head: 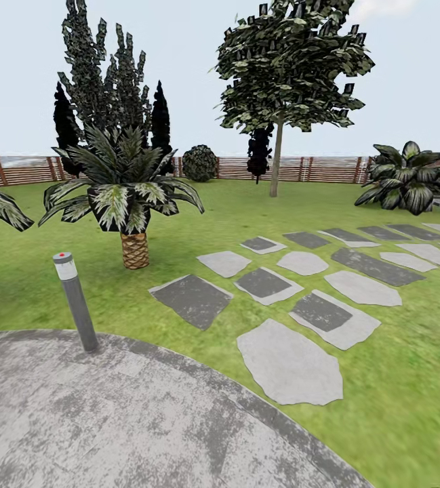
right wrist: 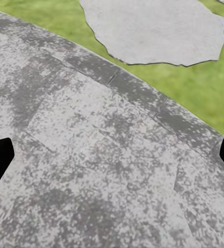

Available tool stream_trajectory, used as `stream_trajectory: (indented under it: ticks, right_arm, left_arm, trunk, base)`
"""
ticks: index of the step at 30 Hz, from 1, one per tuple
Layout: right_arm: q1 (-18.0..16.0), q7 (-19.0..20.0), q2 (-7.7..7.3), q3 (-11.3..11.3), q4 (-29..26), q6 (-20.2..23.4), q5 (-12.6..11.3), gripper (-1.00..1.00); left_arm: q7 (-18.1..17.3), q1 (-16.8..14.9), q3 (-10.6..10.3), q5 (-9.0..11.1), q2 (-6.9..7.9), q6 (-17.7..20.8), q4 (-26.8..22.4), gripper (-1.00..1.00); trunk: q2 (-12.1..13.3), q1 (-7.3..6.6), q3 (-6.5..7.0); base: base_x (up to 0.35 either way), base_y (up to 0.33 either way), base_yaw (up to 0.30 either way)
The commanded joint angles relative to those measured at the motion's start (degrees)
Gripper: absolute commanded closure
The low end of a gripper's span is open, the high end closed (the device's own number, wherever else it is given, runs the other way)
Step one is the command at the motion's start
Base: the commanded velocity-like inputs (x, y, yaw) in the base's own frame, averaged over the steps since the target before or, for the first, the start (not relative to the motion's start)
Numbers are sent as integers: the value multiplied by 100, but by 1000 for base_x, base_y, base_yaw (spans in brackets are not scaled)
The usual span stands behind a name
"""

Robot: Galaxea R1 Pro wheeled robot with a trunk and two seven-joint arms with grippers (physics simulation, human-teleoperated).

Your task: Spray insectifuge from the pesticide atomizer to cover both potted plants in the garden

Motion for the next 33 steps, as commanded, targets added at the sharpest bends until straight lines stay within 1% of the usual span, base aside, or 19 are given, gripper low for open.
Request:
stream_trajectory:
  ticks: [1, 9, 23, 28, 29, 30, 33]
  right_arm:
    - [-4, 2, -2, -4, 2, -18, -4, -100]
    - [-4, 5, -2, -5, 11, -10, -11, -100]
    - [-4, 10, 2, 4, 15, -9, -14, -100]
    - [-4, 9, -1, -28, 15, -9, -20, -100]
    - [-4, 8, -1, -65, 15, -9, -21, -100]
    - [-4, 9, -1, -162, 15, -9, -21, -100]
    - [-4, 10, -1, -446, 8, -8, -21, -100]
  left_arm:
    - [-8, 8, -14, 64, 3, -22, 7, -100]
    - [-36, 69, -49, 23, 9, -196, 89, -100]
    - [-59, 62, -81, 25, -16, -211, 93, -100]
    - [-72, 62, -81, 26, -26, -211, 88, -100]
    - [-72, 62, -81, 26, -23, -211, 88, -100]
    - [-73, 62, -77, 26, -22, -211, 88, -100]
    - [-73, 62, -57, 54, -20, -211, 87, -100]
  trunk:
    - [-3, 0, -6]
    - [-3, 0, -6]
    - [-3, 0, -6]
    - [-3, 0, -6]
    - [-3, 0, -6]
    - [-3, 0, -6]
    - [-123, 65, -60]
  base:
    - [0, 0, -148]
    - [0, 0, -267]
    - [0, 0, -300]
    - [0, 0, -300]
    - [0, 0, -300]
    - [0, 0, -300]
    - [0, 0, -300]
